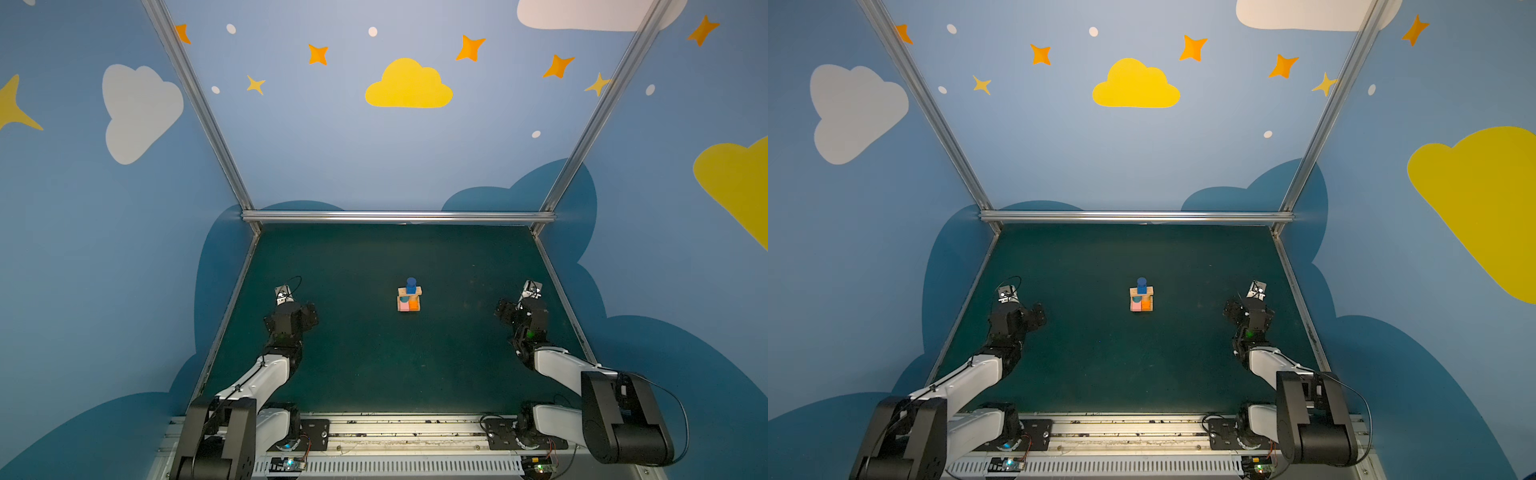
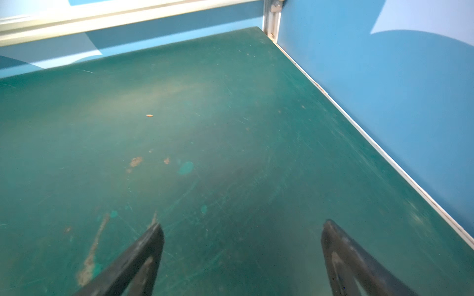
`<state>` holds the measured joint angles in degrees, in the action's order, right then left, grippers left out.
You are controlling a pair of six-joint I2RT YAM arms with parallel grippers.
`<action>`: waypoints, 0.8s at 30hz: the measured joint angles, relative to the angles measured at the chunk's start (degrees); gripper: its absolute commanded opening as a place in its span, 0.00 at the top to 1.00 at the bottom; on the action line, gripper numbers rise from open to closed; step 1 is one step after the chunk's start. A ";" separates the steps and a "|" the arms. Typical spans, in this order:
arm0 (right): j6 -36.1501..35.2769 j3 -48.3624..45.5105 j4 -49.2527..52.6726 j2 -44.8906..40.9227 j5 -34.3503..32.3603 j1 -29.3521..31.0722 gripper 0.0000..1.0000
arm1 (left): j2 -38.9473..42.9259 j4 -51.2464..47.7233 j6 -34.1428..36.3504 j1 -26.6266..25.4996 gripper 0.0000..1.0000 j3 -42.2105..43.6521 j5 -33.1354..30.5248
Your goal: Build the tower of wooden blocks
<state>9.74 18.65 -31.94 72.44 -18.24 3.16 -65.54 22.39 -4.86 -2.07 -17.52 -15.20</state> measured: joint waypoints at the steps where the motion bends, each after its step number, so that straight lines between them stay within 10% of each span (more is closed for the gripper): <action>1: -0.22 0.11 -0.87 0.70 0.50 -0.11 0.06 | -1.18 0.96 0.22 0.37 0.00 -0.46 1.03; 24: -7.56 2.73 -14.97 14.78 12.76 -0.44 0.06 | -22.03 19.02 2.03 4.59 0.00 -5.64 17.97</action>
<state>2.17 21.39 -46.92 87.22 -5.48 2.72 -87.57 41.41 -2.83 2.52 -23.16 2.76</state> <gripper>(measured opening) 0.939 0.998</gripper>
